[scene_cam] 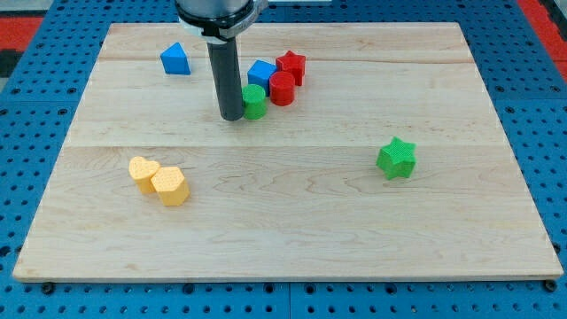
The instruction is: Move the green star towards the center
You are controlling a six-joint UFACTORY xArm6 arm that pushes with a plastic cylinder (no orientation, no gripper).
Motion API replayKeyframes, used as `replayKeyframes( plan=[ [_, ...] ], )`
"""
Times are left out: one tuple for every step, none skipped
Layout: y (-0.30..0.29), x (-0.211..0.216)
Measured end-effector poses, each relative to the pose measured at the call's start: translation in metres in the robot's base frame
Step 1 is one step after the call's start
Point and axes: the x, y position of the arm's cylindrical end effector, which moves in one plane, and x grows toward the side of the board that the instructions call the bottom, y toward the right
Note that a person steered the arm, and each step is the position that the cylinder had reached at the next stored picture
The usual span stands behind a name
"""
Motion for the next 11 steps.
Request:
replayKeyframes(
  plan=[
    [0.001,-0.009],
    [0.003,-0.017],
    [0.005,-0.007],
    [0.035,0.041],
    [0.1,0.033],
    [0.148,-0.008],
    [0.23,-0.023],
    [0.302,0.009],
    [0.316,0.072],
    [0.284,0.102],
    [0.238,0.108]
  ],
)
